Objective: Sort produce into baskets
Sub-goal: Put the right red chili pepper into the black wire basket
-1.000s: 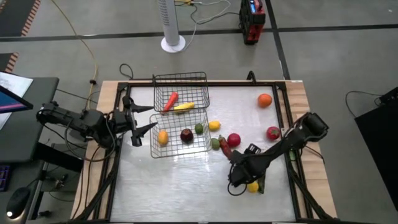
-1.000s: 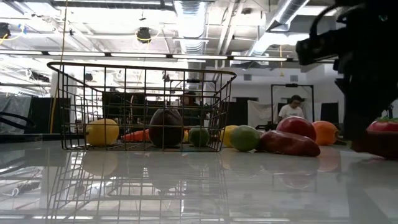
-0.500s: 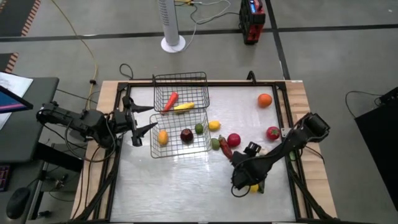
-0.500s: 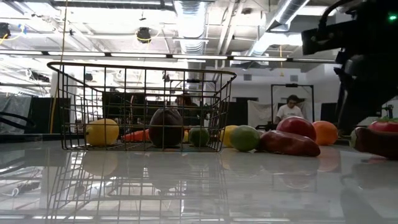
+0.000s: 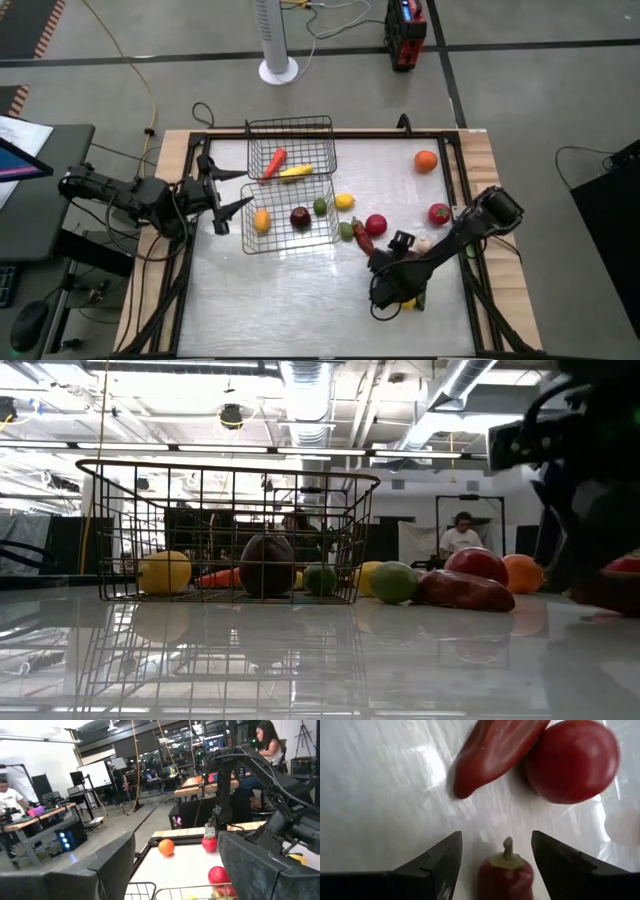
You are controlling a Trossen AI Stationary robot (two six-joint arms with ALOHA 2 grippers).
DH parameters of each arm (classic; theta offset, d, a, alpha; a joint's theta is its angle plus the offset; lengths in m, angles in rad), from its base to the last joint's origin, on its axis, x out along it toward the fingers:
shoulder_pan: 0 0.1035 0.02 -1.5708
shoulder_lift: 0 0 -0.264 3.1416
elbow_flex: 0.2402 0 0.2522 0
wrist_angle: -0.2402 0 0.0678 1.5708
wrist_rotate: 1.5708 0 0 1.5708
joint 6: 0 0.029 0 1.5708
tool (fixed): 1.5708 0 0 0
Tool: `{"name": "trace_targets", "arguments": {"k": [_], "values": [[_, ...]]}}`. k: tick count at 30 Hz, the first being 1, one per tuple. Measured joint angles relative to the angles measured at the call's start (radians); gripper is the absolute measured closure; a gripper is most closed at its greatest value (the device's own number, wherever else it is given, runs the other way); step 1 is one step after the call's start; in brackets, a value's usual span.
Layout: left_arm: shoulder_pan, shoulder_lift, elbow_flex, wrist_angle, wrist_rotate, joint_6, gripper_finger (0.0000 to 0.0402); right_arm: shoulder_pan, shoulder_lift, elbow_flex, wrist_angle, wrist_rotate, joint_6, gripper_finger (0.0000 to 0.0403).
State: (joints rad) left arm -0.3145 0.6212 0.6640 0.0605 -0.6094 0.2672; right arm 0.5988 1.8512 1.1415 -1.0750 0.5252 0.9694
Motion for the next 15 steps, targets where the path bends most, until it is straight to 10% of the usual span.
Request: {"name": "trace_targets", "arguments": {"k": [15], "values": [[0.0, 0.0, 0.0, -0.003, -0.005, 0.001, 0.0129, -0.005, 0.062, -0.001, -0.042, -0.03, 0.018, 0.0327]]}}
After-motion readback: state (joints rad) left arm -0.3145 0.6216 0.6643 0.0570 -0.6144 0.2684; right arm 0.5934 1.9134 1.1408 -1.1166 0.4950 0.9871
